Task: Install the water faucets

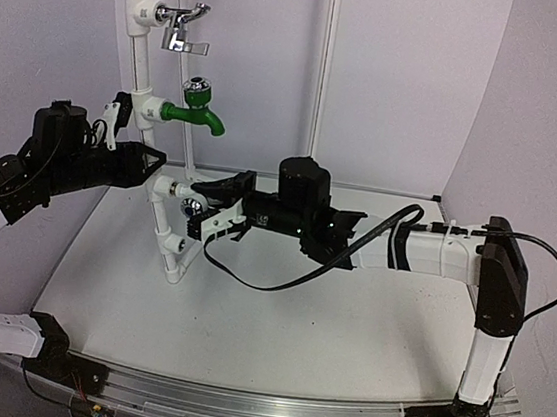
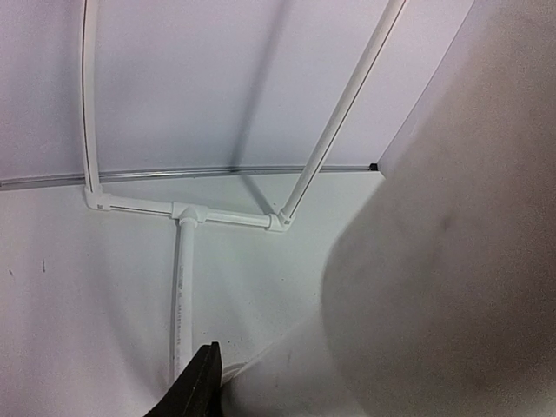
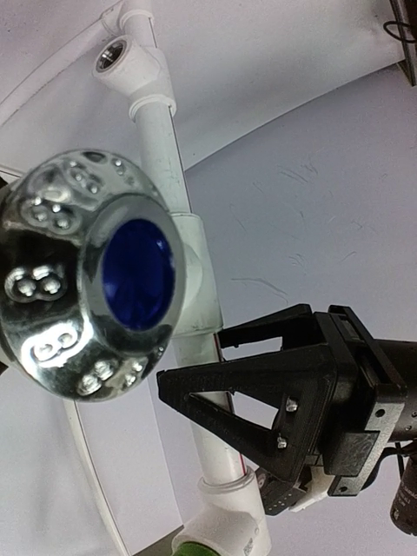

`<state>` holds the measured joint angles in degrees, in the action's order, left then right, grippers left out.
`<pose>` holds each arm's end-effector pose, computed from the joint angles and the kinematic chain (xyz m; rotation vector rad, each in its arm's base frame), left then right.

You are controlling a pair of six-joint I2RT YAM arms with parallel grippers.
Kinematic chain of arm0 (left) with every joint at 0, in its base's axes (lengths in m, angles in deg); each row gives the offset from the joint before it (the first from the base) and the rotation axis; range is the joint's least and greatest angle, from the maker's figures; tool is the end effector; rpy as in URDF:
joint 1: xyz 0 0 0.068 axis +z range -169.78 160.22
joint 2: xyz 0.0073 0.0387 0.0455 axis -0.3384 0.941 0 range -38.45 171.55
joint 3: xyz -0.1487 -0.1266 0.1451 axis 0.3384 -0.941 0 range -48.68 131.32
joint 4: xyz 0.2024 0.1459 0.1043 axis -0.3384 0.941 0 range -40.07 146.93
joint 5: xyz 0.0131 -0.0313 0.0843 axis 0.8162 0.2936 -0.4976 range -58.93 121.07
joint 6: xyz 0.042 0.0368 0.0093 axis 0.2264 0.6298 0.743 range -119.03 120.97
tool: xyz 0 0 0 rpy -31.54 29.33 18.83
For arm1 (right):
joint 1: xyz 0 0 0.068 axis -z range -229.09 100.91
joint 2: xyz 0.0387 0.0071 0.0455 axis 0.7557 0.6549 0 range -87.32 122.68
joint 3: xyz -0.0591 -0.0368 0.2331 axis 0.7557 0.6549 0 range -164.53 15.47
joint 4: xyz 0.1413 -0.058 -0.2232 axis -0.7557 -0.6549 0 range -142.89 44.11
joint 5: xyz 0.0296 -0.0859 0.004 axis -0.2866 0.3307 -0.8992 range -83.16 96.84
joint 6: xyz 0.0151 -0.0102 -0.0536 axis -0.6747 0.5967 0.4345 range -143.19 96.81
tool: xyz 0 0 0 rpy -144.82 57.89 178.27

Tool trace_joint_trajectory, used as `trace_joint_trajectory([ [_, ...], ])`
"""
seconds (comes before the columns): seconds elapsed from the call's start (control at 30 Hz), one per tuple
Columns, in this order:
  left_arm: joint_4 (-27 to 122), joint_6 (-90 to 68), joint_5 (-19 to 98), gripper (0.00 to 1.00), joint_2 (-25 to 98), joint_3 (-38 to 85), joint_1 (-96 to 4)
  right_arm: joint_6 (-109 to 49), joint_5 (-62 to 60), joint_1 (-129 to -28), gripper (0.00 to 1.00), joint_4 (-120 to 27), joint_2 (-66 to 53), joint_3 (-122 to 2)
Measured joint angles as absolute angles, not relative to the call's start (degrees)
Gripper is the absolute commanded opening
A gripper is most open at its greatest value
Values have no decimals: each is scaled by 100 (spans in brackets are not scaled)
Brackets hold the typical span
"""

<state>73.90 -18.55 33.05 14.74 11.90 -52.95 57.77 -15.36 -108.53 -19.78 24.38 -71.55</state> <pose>0.1949 -0.1290 0.3602 0.2519 1.8974 -0.6630 0.2277 0.4152 0.2814 -1.5307 0.2267 0.0020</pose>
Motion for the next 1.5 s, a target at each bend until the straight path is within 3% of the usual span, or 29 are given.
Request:
trace_joint_trajectory([
  [1.5,7331,-2145,2941,0,1293,1042,-5235,5257,-734,-11188,0,-625,2884,-7000],
])
